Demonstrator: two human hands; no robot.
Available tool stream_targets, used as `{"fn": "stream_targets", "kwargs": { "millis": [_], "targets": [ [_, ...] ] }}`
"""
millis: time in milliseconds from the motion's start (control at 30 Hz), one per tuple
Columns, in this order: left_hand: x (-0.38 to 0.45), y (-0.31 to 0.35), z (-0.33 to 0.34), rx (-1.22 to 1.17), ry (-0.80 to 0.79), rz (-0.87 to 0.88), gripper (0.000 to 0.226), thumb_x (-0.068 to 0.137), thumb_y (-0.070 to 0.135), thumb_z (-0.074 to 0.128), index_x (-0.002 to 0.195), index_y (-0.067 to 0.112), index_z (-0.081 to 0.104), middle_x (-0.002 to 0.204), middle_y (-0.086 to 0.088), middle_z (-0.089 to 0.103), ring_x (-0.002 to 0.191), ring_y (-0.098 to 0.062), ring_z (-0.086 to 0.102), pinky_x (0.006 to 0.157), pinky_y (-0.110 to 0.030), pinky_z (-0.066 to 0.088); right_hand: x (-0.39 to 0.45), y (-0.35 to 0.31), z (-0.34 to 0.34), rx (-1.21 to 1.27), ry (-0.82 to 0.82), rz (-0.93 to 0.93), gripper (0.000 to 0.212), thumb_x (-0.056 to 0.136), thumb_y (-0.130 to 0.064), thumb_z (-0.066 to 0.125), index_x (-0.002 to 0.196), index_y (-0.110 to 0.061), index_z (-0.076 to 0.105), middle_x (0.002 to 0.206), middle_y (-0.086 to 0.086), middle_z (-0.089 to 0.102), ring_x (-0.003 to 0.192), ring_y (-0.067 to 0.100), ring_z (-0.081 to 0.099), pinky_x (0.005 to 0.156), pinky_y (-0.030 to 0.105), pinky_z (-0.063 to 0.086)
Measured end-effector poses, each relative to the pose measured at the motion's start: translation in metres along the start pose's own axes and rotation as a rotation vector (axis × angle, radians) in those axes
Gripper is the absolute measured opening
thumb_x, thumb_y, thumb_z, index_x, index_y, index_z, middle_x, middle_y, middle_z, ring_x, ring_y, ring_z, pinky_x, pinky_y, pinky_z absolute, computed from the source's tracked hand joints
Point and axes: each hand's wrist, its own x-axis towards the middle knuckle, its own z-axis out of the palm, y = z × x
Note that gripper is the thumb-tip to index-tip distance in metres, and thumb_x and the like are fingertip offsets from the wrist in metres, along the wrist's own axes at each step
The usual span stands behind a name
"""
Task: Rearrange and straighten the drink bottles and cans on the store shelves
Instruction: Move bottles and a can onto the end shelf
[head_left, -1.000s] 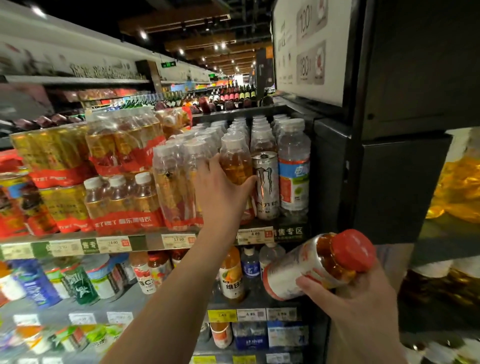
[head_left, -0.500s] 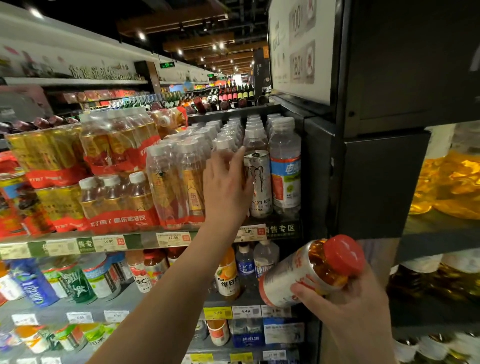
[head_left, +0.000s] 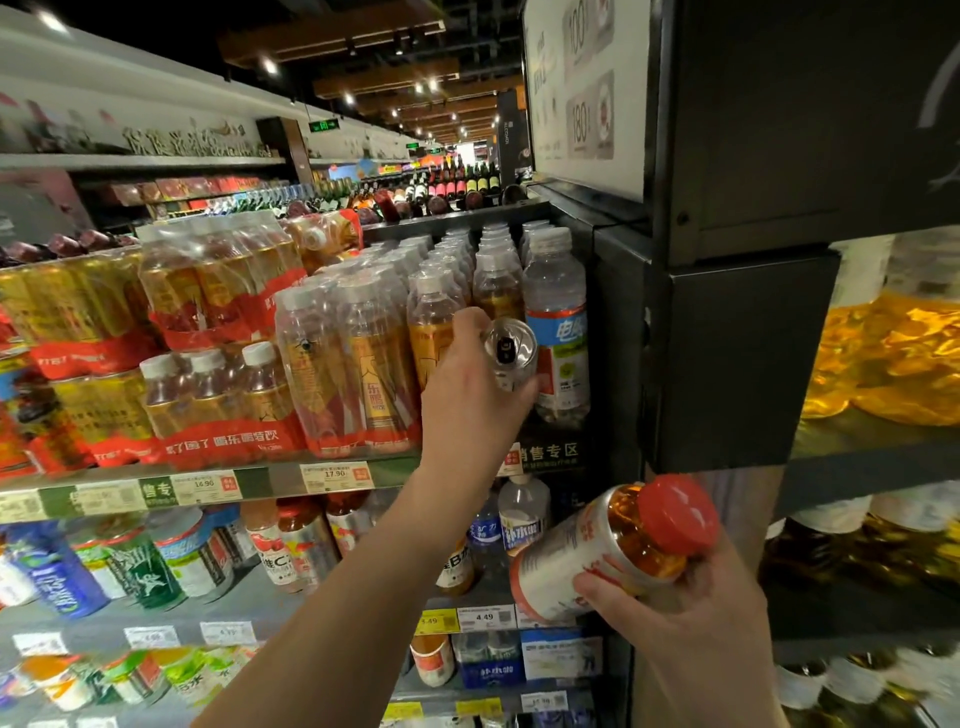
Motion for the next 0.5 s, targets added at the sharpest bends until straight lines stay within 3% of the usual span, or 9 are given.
{"fn": "stream_targets", "kwargs": {
  "millis": [67, 167, 267, 400, 500],
  "targets": [
    [-0.005, -0.001, -0.002, -0.062, -0.016, -0.071, 0.075, 0.074, 0.035, 0.086, 0.133, 0.017, 0.042, 0.113, 0.006, 0.065, 0.094, -0.008, 0.059, 0.077, -0.025, 0.046, 0.001, 0.001, -0.001, 0.003, 0.011, 0.012, 0.072, 0.030, -0.038, 0.084, 0.095, -0.038, 0.054, 0.092, -0.039, 0.063, 0.088, -0.013, 0.062, 0.075, 0.020, 0.045],
    [-0.011, -0.005, -0.002, -0.156, 0.015, -0.122, 0.064, 0.071, 0.035, 0.088, 0.125, 0.020, 0.056, 0.112, 0.008, 0.069, 0.103, -0.011, 0.064, 0.089, -0.036, 0.054, 0.001, 0.003, 0.000, 0.018, 0.023, 0.039, 0.072, 0.028, -0.037, 0.084, 0.094, -0.036, 0.055, 0.090, -0.032, 0.067, 0.086, -0.010, 0.064, 0.074, 0.021, 0.046],
    [-0.020, -0.008, -0.004, -0.254, 0.054, -0.159, 0.060, 0.070, 0.034, 0.089, 0.120, 0.024, 0.059, 0.108, 0.012, 0.069, 0.100, -0.005, 0.065, 0.087, -0.032, 0.055, 0.001, 0.002, 0.000, 0.012, 0.034, 0.056, 0.071, 0.027, -0.036, 0.083, 0.093, -0.037, 0.055, 0.086, -0.013, 0.069, 0.083, -0.008, 0.065, 0.073, 0.018, 0.044],
    [-0.034, -0.010, -0.021, -0.438, 0.117, -0.264, 0.053, 0.072, 0.033, 0.088, 0.115, 0.030, 0.058, 0.101, 0.020, 0.067, 0.095, 0.001, 0.065, 0.082, -0.025, 0.057, 0.002, 0.001, 0.001, 0.007, 0.042, 0.076, 0.070, 0.028, -0.032, 0.082, 0.092, -0.038, 0.053, 0.090, -0.012, 0.065, 0.081, -0.008, 0.064, 0.072, 0.017, 0.043],
    [-0.046, -0.021, -0.041, -0.571, 0.170, -0.371, 0.054, 0.070, 0.037, 0.088, 0.116, 0.030, 0.059, 0.104, 0.016, 0.068, 0.095, -0.006, 0.069, 0.084, -0.032, 0.061, 0.001, 0.003, 0.005, 0.002, 0.045, 0.090, 0.068, 0.032, -0.026, 0.082, 0.093, -0.038, 0.052, 0.092, -0.012, 0.063, 0.079, -0.016, 0.062, 0.072, 0.017, 0.043]
  ]
}}
